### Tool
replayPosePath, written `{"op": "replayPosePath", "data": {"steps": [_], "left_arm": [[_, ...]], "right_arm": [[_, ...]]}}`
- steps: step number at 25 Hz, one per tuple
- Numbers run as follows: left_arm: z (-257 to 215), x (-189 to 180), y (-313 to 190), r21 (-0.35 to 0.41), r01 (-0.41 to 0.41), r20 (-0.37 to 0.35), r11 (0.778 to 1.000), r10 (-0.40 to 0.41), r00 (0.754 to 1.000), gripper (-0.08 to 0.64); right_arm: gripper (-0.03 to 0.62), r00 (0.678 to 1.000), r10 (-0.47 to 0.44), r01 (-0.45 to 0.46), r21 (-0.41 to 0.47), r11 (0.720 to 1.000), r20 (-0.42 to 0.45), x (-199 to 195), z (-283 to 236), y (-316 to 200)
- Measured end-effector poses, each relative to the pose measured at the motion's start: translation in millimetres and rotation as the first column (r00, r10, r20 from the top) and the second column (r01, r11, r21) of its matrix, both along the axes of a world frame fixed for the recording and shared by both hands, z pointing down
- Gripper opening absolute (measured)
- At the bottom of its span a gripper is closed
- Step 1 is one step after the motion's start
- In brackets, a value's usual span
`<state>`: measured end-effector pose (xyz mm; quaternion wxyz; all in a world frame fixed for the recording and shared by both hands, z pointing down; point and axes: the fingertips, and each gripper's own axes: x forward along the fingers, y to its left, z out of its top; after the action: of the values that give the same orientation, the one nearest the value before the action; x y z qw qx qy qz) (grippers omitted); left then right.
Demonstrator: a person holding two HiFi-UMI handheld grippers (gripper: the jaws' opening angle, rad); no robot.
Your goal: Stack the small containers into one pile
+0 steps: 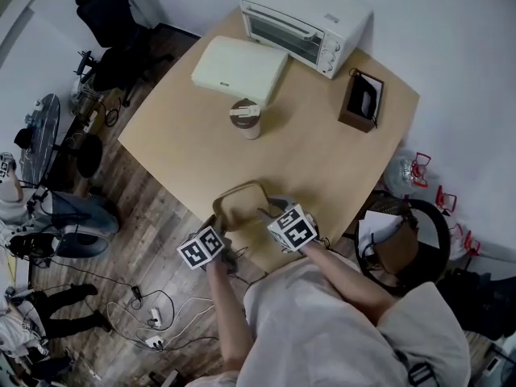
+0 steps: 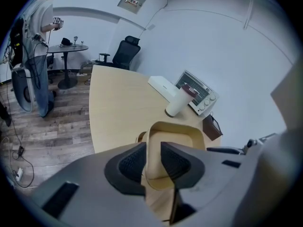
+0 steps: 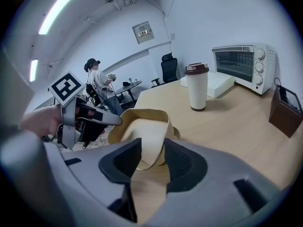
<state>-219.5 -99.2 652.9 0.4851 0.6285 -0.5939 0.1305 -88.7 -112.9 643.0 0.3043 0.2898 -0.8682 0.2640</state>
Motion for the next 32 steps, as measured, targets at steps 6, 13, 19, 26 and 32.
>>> {"op": "replayPosePath", "data": {"steps": [6, 13, 19, 26, 32], "left_arm": [[1, 1, -2, -0.001, -0.006, -0.017, 1.000, 0.006, 1.000, 0.116], [0, 2, -6, 0.004, -0.019, -0.067, 1.000, 0.019, 0.998, 0.163], [4, 3, -7, -0.014, -0.025, -0.082, 1.000, 0.023, 0.996, 0.178], [9, 4, -14, -0.024, -0.012, -0.111, 1.000, 0.009, 0.994, 0.187], [15, 6, -17, -0.034, -0.004, -0.117, 0.999, 0.000, 0.993, 0.189]], "right_arm": [[0.167, 1.000, 0.002, -0.002, -0.023, 1.000, 0.019, -4, 5, -2], [0.183, 1.000, -0.009, 0.010, -0.052, 0.999, 0.022, -8, 11, -5], [0.193, 0.999, 0.027, -0.020, -0.137, 0.990, 0.048, -10, 20, -9], [0.195, 0.994, 0.081, -0.064, -0.207, 0.976, 0.075, -9, 27, -18], [0.196, 0.988, 0.130, -0.105, -0.257, 0.961, 0.086, -8, 34, -25]]}}
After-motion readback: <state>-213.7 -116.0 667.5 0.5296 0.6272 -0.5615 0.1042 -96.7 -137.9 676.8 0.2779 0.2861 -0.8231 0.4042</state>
